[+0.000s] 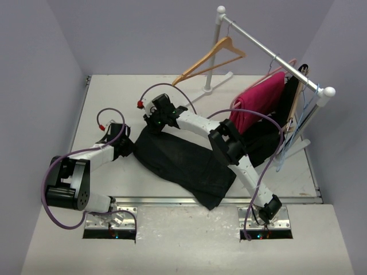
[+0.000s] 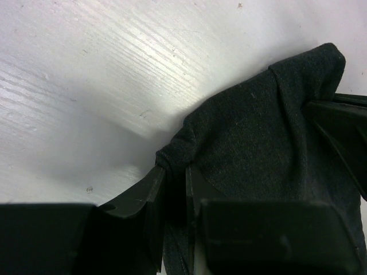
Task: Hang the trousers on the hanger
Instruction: Fold the trousers at the center of the board.
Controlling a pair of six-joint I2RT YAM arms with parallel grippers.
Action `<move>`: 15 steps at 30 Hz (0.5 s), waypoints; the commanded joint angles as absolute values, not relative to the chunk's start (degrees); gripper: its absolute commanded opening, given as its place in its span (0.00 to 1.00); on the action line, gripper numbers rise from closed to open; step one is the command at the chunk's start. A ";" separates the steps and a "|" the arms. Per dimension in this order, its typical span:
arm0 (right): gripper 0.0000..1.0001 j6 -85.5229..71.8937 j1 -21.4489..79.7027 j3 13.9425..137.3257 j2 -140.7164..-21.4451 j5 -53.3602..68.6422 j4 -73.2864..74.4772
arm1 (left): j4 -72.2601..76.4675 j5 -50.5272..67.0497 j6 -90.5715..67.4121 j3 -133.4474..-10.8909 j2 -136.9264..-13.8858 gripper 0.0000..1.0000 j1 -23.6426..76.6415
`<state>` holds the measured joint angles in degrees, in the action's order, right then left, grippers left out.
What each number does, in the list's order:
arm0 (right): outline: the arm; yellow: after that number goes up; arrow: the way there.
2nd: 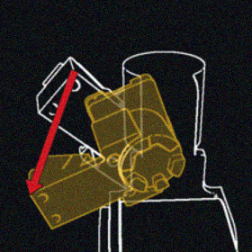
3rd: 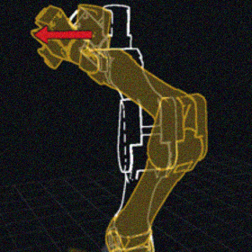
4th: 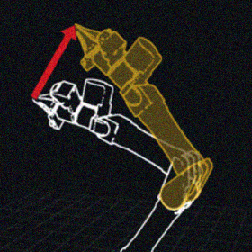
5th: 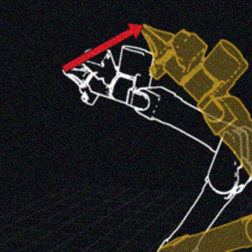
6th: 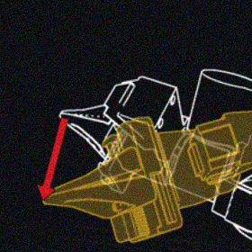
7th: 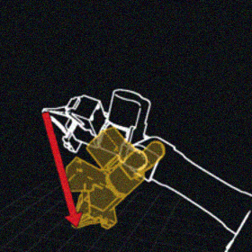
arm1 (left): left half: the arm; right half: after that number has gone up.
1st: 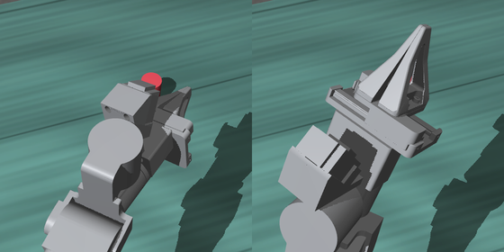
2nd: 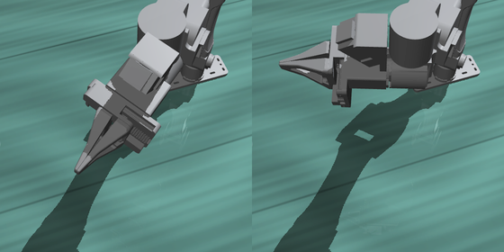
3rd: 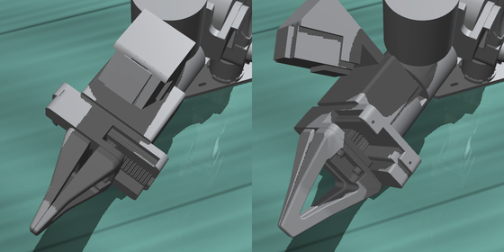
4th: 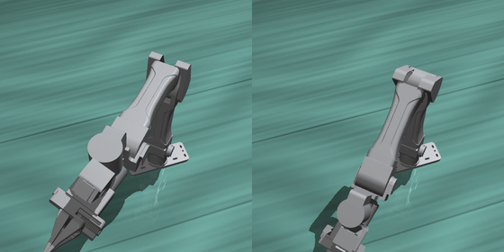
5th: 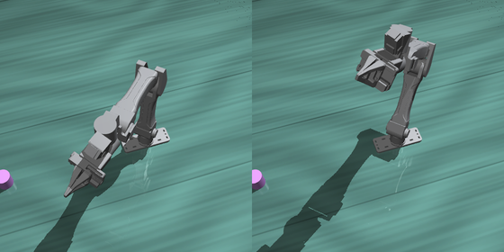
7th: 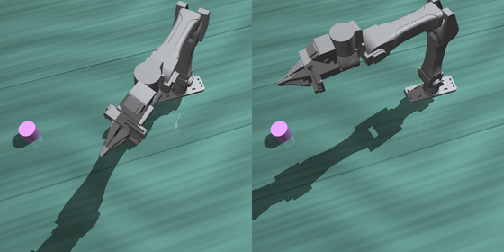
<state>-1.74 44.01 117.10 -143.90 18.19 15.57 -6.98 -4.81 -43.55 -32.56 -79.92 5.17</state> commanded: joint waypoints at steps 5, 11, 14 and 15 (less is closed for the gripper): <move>0.00 -4.48 42.08 118.88 -140.21 1.32 13.32 | -8.96 -7.03 -44.56 -31.64 -76.47 0.00 5.10; 0.00 -7.50 39.46 118.88 -139.77 -5.51 15.09 | -11.34 -11.85 -46.33 -30.79 -72.96 0.00 5.10; 0.00 -7.01 38.65 118.78 -140.14 -5.71 15.95 | -11.23 -12.65 -46.76 -29.88 -72.73 0.00 5.10; 0.00 -6.86 38.56 118.85 -140.30 -5.37 16.22 | -10.97 -12.71 -46.84 -29.69 -73.05 0.00 5.10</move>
<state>-8.03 43.04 117.14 -143.48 5.19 16.63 -6.72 -7.80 -46.98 -31.66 -74.07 5.33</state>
